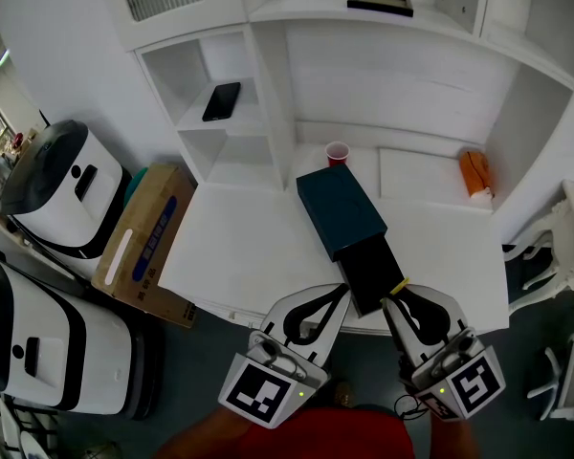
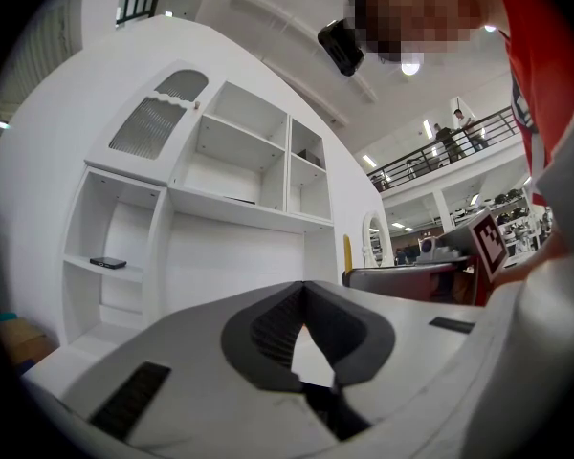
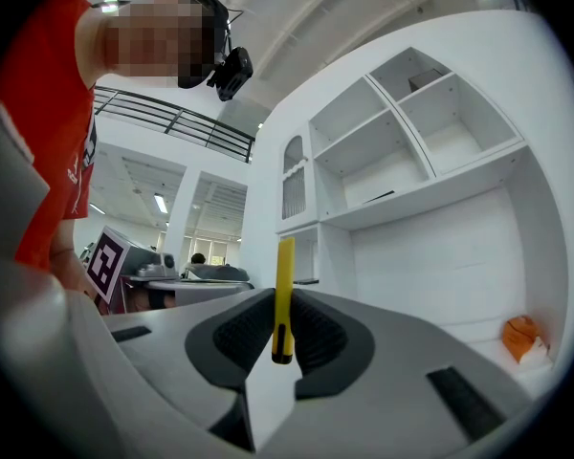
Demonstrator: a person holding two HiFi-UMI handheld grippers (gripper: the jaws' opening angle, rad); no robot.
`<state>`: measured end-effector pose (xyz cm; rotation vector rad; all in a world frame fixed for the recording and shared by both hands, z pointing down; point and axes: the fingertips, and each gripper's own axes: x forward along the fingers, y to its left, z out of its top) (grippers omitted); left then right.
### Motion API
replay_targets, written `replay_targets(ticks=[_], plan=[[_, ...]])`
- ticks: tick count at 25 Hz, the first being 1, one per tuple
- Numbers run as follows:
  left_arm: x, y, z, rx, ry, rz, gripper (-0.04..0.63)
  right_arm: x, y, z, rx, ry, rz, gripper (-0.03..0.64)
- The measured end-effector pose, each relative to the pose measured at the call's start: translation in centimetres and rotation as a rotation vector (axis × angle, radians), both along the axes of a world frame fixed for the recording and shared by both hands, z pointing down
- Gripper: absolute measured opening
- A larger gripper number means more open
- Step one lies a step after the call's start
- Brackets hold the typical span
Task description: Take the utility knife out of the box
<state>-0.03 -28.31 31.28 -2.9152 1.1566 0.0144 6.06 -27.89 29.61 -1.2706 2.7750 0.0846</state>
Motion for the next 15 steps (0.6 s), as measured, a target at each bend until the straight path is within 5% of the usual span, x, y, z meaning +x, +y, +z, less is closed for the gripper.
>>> replay_targets(ticks=[15], plan=[[-0.06,0.36,0.01,0.002,0.000,0.015,0.037,-0.01,0.40,-0.10,-0.005,0.005,0.008,0.072]])
